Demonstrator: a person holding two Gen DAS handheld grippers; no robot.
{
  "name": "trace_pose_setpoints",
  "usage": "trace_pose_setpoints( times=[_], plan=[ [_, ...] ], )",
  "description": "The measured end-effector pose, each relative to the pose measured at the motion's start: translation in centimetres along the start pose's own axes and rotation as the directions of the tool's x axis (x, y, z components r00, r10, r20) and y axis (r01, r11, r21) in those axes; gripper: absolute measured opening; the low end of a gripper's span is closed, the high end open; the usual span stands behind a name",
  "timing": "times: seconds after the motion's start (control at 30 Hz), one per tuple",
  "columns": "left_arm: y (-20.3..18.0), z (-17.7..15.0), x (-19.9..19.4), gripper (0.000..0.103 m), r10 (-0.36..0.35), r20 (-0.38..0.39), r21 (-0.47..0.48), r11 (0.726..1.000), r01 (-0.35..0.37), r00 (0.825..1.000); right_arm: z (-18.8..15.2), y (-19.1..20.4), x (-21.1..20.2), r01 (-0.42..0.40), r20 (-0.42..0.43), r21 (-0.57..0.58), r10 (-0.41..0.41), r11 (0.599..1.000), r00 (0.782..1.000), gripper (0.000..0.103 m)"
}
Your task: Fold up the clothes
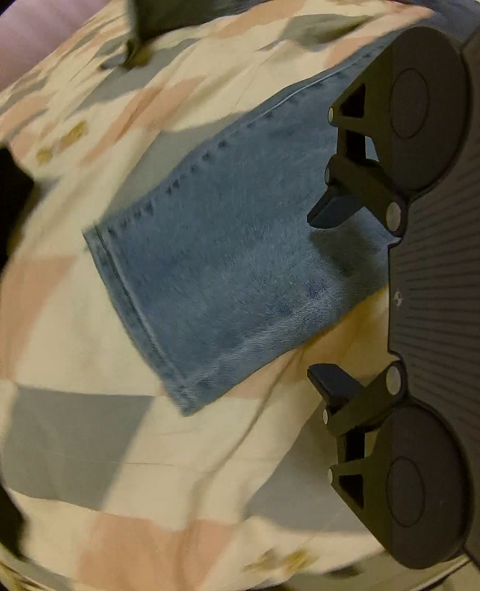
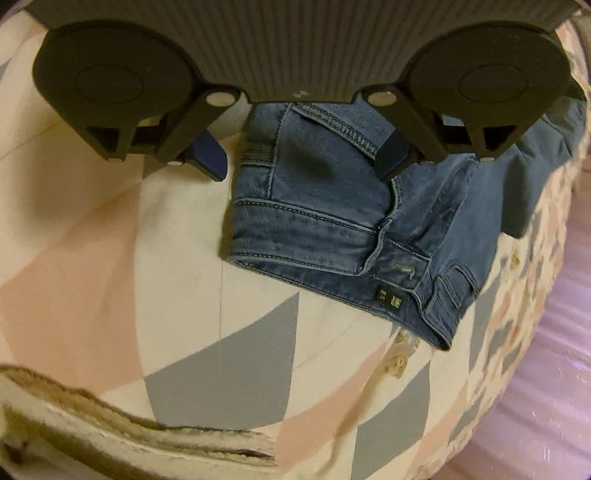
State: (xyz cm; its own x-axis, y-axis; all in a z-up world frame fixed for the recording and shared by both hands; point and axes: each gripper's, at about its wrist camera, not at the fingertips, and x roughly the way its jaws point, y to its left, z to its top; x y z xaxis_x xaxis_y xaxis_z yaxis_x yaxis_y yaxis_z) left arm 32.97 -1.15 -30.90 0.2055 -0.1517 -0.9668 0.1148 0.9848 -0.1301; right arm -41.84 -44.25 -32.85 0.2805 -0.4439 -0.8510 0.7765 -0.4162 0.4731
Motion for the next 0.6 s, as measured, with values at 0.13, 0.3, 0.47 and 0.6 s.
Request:
trace_pose_setpoints(
  times=[0.13,0.3,0.47,0.6],
  plan=[
    [0.5,-0.6,2.5,0.086,-0.011,0.014,-0.087,0.996,0.012,1.0,0.0,-0.6,0.0,-0.068,0.021,0.032,0.067,0.997,0.998,0.085],
    [-0.7,0.0,3.1,0.083,0.018,0.023,0.002,1.0,-0.018,1.0,0.3,-3.1,-0.9,-0.103,0.045,0.061,0.101,0.993,0.994,0.085],
    [-1.3,0.0,3.2,0.084,0.038,0.027,0.022,0.999,-0.039,0.999,0.9,-5.3,1.1,-0.2,0.082,0.121,0.191,0.972,0.978,0.085],
    [-1.8,-0.6,2.8,0.07,0.025,0.064,0.039,0.999,-0.028,0.998,1.5,-5.1,2.4,-0.371,0.084,0.078,0.365,0.925,0.927,0.035]
  ],
)
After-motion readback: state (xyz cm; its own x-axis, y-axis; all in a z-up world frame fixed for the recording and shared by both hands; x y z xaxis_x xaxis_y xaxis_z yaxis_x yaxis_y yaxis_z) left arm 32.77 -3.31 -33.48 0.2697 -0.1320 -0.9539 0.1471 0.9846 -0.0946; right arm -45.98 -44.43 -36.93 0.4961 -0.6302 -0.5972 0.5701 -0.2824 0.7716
